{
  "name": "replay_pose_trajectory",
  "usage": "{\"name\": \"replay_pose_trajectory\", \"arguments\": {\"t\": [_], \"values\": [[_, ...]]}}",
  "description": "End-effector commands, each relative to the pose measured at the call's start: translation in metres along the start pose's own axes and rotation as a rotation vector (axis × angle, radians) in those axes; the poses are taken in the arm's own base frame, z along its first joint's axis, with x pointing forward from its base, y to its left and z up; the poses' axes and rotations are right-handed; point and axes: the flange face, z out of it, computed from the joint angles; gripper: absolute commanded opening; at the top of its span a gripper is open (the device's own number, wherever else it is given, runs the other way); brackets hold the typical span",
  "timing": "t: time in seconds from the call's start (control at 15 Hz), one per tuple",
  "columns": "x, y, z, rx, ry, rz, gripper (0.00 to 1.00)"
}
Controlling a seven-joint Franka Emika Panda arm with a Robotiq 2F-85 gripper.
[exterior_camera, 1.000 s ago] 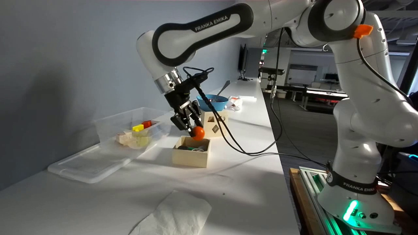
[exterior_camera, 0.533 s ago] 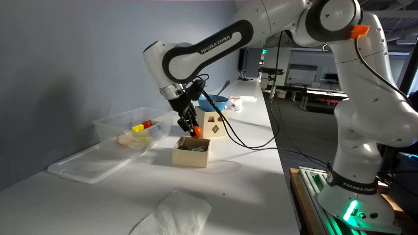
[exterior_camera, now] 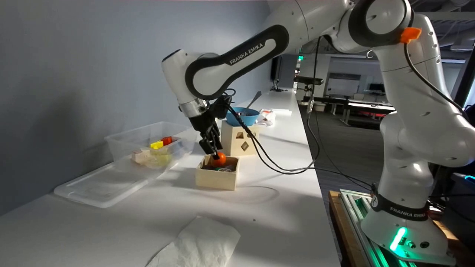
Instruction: Pick up the white and orange object and put them in the box
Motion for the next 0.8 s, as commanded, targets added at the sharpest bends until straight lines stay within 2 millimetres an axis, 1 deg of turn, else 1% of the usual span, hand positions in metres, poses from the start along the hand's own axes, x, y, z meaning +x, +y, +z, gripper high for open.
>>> {"name": "replay_pose_trajectory", "arguments": {"t": [0.0, 0.07, 0.13, 0.4, 0.6, 0.67, 0.73], "values": [[-0.015, 0.0, 0.002, 0.012, -0.004, -0.002, 0.93], [-0.02, 0.003, 0.0, 0.015, -0.003, 0.008, 0.99], [-0.031, 0.006, -0.007, 0.029, -0.002, 0.037, 1.0], [-0.089, 0.017, -0.034, 0.15, 0.05, 0.194, 1.0], [-0.132, 0.034, -0.048, 0.255, 0.096, 0.281, 1.0], [-0.094, 0.025, -0.05, 0.184, 0.05, 0.222, 1.0], [-0.108, 0.031, -0.054, 0.206, 0.068, 0.241, 1.0]]}}
